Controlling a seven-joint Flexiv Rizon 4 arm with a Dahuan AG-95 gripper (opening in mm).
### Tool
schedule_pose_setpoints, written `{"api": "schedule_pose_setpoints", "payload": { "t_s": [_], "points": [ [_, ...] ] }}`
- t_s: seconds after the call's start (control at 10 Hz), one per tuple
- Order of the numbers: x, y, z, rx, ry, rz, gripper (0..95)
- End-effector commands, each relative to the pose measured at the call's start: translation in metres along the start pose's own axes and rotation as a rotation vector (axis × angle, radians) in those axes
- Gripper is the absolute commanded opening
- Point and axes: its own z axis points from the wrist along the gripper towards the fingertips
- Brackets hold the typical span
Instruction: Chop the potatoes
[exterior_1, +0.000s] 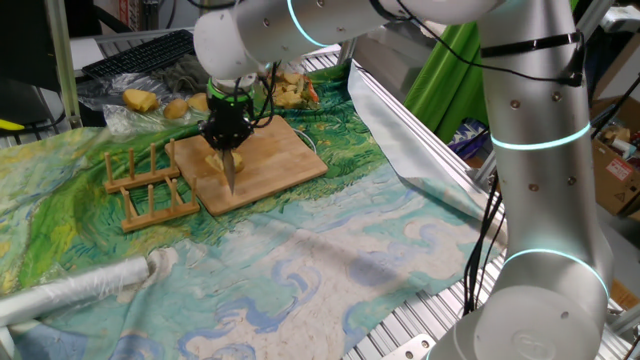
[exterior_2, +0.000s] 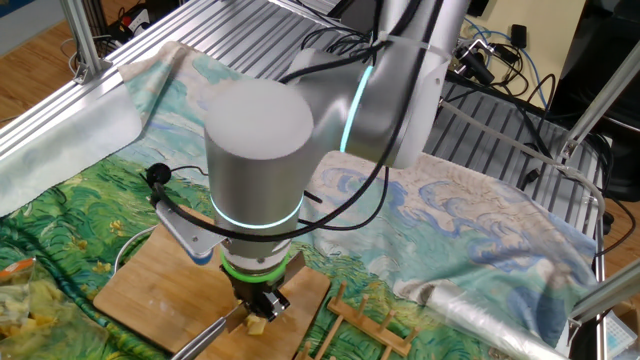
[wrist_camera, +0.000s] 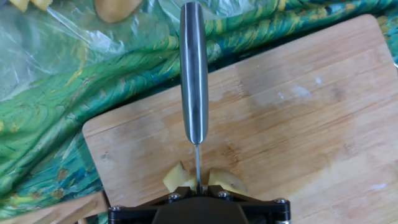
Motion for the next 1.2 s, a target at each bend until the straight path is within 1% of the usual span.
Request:
{"api": "schedule_pose_setpoints", "payload": {
  "t_s": [0.1,0.2,0.3,0.4,0.5,0.6,0.7,0.8,0.9,1.0,1.1,1.2],
  "points": [
    [0.005,0.002,0.007,0.011,-0.064,-0.003,0.0],
    [0.004,0.001,0.004,0.020,-0.053,-0.013,0.0],
    [0.004,0.000,0.003,0.012,-0.061,-0.016,0.0],
    [0.003,0.001,0.009,0.010,-0.081,-0.019,0.0],
    [0.003,0.002,0.013,0.004,-0.093,-0.018,0.0],
    [0.004,0.004,0.024,0.001,-0.122,-0.015,0.0],
    [0.006,0.002,0.027,0.000,-0.132,-0.014,0.0],
    [0.009,0.002,0.027,-0.002,-0.131,-0.013,0.0],
    [0.010,0.002,0.027,0.003,-0.130,-0.020,0.0],
    [0.010,0.001,0.030,-0.007,-0.127,-0.018,0.0],
    [0.006,0.001,0.041,-0.007,-0.139,-0.023,0.0],
    [0.003,0.000,0.050,-0.011,-0.138,-0.028,0.0]
  ]
}}
